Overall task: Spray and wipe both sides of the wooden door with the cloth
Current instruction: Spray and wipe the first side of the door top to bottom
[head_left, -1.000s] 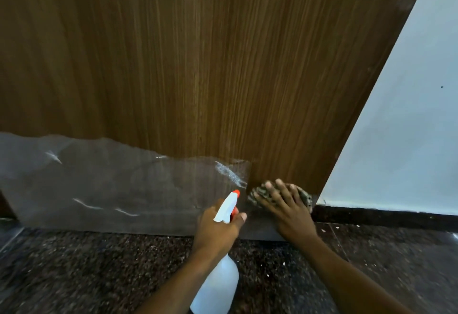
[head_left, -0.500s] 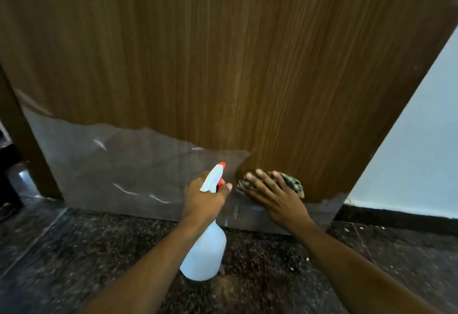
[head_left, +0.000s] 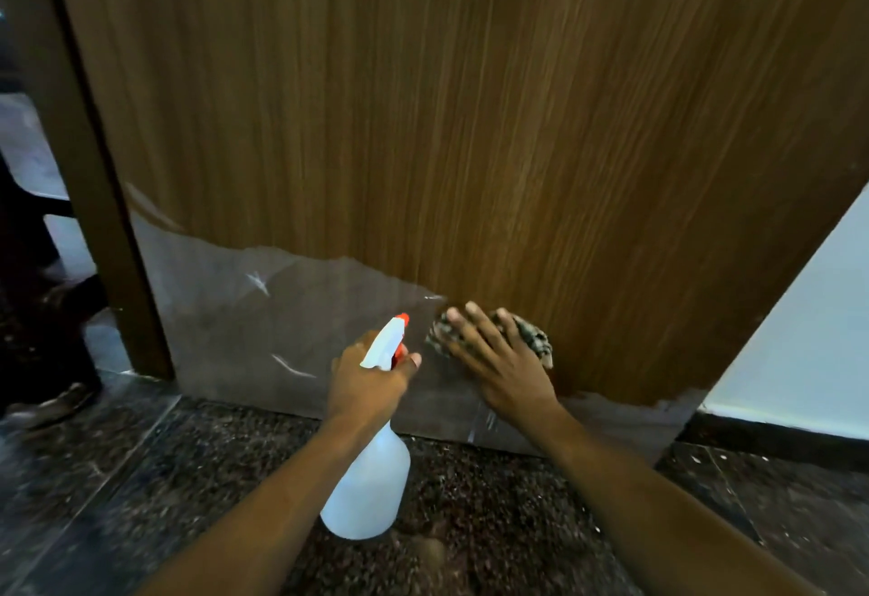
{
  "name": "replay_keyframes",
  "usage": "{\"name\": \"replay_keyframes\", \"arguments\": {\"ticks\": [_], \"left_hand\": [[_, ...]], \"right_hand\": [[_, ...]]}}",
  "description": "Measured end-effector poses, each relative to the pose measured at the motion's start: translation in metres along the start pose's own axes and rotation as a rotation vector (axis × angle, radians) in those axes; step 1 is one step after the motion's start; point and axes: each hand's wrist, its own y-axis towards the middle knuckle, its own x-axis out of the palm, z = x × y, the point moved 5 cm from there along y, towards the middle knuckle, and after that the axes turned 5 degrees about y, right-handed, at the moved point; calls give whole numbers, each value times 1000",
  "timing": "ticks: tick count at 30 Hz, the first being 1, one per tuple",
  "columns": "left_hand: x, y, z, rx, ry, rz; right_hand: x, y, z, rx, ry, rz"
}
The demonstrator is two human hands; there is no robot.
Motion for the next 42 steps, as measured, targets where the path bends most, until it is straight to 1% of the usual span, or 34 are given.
{"name": "replay_keyframes", "arguments": {"ticks": [1, 3, 5, 6, 9, 10, 11, 12, 14, 16, 18, 19, 20, 22, 24, 25, 26, 27, 29, 30, 33, 34, 35, 37, 40, 41, 42], "left_hand": [[-7, 1, -2, -12, -11, 12], [-15, 3, -4, -37, -35, 24], [-25, 4, -5, -47, -46, 29], [-30, 4, -4, -40, -50, 34], [-47, 7, -5, -38, -58, 62], [-52, 8, -4, -36, -55, 70], [-58, 10, -6, -37, -56, 77], [-63, 12, -9, -29, -56, 79], [-73, 15, -14, -15, -52, 88], [-83, 15, -19, -14, -47, 93], [-93, 17, -26, -20, -35, 81], [-96, 17, -29, -33, -45, 72], [-98, 15, -31, -44, -60, 64], [-104, 14, -35, -46, -77, 58], [-108, 14, -36, -33, -73, 50], [-111, 16, -37, -24, -72, 52], [-114, 18, -39, -11, -69, 56], [-118, 21, -40, 1, -56, 59], [-128, 25, -40, 25, -39, 67], [-133, 26, -41, 26, -42, 68], [-153, 30, -45, 7, -39, 86], [-161, 32, -47, -9, -39, 100], [-171, 35, -51, -19, -45, 112], [-187, 39, -55, -6, -28, 114], [-208, 45, -62, 8, 9, 127], [-214, 48, -68, 4, 17, 133], [-218, 52, -72, 3, 23, 137]], "right_hand": [[5, -10, -1, -58, -36, -33], [10, -30, 6, -104, -81, -84], [7, -40, 12, -52, -96, -106], [2, -36, 13, 24, -84, -84], [-24, 12, 11, 391, 49, 56], [-34, 36, 7, 461, 78, 118], [-40, 62, 0, 473, 103, 156], [-40, 83, -12, 430, 105, 148], [-26, 106, -42, 206, 61, 75], [-9, 92, -62, -40, -6, -30], [-3, 63, -59, -171, -57, -86], [-4, 49, -51, -179, -82, -95], [-9, 37, -40, -140, -98, -98], [-25, 32, -20, 39, -85, -76], [-43, 60, -17, 229, -23, -3], [-51, 83, -22, 282, 6, 35], [-55, 109, -31, 289, 35, 67], [-57, 133, -43, 254, 57, 80], [-48, 169, -71, 99, 32, 51], [-40, 174, -85, -1, -6, 1], [-10, 147, -109, -320, -150, -201], [-7, 133, -105, -389, -169, -212], [-9, 124, -98, -423, -163, -184], [-18, 115, -78, -378, -140, -118], [-39, 142, -64, -115, -98, 19], [-44, 164, -72, -33, -72, 73], [-48, 189, -86, 11, -38, 119]]}}
